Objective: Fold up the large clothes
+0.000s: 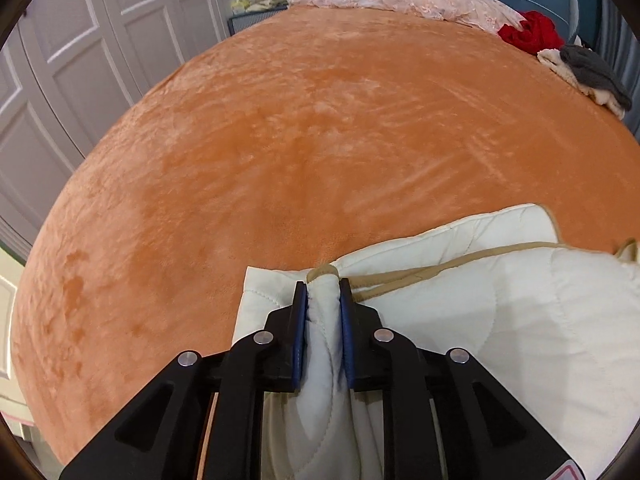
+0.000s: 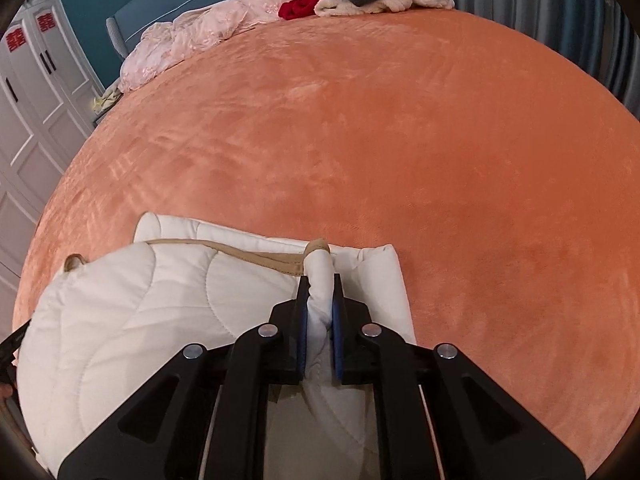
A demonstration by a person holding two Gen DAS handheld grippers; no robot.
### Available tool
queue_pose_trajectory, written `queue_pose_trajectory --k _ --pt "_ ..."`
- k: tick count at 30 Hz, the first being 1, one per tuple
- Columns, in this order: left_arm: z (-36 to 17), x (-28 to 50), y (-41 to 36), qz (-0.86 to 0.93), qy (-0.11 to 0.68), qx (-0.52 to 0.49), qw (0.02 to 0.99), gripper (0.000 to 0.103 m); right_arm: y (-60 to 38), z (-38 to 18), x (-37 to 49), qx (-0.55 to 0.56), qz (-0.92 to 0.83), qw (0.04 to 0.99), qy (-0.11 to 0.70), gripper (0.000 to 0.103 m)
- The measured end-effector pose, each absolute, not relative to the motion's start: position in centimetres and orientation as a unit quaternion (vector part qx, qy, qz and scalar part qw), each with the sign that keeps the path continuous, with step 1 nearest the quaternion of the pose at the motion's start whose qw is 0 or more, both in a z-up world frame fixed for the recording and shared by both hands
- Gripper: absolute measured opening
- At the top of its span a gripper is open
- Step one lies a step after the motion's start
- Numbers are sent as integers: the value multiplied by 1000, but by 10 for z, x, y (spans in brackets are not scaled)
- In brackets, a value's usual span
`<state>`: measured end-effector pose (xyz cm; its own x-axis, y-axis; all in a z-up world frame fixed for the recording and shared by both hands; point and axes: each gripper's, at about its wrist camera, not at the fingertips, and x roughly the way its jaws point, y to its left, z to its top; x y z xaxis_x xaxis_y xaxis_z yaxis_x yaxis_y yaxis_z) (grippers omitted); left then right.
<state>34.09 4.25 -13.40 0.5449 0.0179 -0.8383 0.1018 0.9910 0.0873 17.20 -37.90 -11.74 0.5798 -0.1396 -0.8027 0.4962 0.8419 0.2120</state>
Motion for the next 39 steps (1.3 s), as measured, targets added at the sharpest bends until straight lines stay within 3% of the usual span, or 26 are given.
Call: queue_pose_trajectory --k 8,10,12,13,14,18,21,23,24,25,28,31,39 --pt "-137 339 44 -21 463 55 884 18 -373 -120 171 199 -195 874 398 12" --pt "-133 338 45 -20 465 52 883 23 -378 -117 170 209 -192 872 398 19" --pt "-122 338 50 -9 469 50 882 42 -384 -107 165 219 -201 867 399 38" --pt "-109 334 58 9 466 43 884 60 -387 -98 158 225 -212 867 391 53" --pt "-100 330 64 9 458 32 888 70 -389 -81 144 229 -234 872 363 60" --pt "-47 307 83 -19 416 -38 908 72 -368 -41 128 209 -211 898 324 60" --pt "-27 302 53 -64 407 -37 911 72 -323 -30 151 193 -126 910 344 46" --pt "-26 300 13 -120 418 -32 900 70 -281 -32 176 166 -64 910 373 22" --pt "-32 299 -10 -149 429 -30 890 67 -266 -36 185 158 -41 908 386 15" --pt "-37 298 -26 -164 437 -23 884 56 -253 -40 194 152 -25 905 396 5" --pt "-66 297 -71 -191 469 15 862 28 -228 -61 219 135 -5 894 428 2" --pt "-99 300 -89 -187 497 28 847 14 -228 -79 229 127 -11 885 448 1" --pt "-135 304 -87 -169 488 22 856 13 -234 -119 228 142 -21 873 465 0"
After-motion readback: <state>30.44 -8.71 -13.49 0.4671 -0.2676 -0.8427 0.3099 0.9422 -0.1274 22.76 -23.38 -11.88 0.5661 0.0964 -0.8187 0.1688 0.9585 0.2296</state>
